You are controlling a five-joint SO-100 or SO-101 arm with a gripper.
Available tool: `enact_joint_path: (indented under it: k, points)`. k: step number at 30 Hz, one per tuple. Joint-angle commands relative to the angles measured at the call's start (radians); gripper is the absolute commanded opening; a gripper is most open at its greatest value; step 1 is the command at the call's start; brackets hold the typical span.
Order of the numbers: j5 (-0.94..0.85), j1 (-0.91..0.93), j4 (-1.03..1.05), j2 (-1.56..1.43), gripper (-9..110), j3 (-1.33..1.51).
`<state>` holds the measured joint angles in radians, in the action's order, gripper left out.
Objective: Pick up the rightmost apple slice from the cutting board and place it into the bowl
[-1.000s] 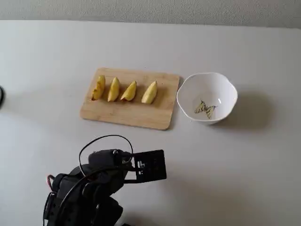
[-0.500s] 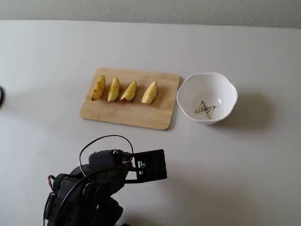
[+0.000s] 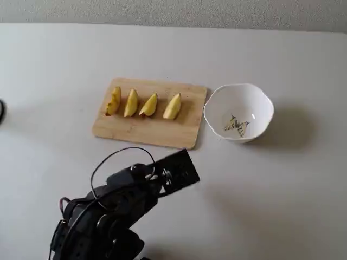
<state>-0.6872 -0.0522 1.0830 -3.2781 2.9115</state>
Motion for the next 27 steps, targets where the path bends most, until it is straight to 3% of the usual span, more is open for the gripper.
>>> enact_joint_path:
  k: [1, 9, 27]
  points:
    - [-0.193, -0.037, -0.066, 0.138, 5, -0.259]
    - [-0.416, -0.114, 0.049, 0.894, 13, -0.913]
    - [-0.686, -0.118, 0.152, 1.873, 24, -1.761]
